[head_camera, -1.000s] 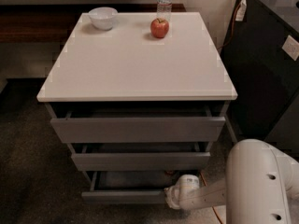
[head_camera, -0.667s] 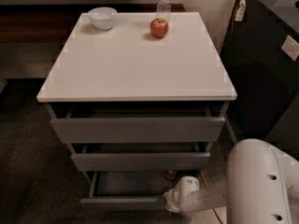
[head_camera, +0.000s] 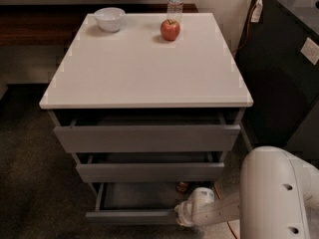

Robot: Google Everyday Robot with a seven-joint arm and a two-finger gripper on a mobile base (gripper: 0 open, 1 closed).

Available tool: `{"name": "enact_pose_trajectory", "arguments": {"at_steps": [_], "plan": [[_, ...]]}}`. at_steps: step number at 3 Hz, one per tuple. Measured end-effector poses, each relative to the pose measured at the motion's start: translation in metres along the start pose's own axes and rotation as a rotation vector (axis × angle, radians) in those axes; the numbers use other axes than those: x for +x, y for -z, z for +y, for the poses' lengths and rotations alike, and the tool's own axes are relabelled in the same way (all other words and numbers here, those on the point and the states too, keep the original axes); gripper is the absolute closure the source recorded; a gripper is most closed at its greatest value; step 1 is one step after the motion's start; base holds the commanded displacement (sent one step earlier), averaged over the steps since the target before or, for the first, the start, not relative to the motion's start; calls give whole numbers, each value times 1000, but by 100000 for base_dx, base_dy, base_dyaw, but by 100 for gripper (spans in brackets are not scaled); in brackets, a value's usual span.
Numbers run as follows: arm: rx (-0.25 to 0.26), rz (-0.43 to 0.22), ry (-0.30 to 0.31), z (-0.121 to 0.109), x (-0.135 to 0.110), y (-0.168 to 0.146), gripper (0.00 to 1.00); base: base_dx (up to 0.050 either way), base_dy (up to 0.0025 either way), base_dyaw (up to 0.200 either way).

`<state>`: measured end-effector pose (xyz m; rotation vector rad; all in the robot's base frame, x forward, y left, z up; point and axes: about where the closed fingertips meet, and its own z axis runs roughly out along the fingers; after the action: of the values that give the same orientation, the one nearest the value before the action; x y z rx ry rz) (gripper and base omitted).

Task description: Pick coke can from bottom drawer and place on counter

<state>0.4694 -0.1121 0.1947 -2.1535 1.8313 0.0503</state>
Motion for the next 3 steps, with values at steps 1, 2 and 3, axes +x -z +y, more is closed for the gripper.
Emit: {"name": "enact_pose_trajectory", "arguments": {"at_steps": [1,2,3], "plan": [[-40,-54,-52,19,-11,3,78,0,0,0],[-44,-59,-58,21,-12,4,47,0,0,0],[-91,-129,-133,46,-26,7,24,0,0,0]]}}
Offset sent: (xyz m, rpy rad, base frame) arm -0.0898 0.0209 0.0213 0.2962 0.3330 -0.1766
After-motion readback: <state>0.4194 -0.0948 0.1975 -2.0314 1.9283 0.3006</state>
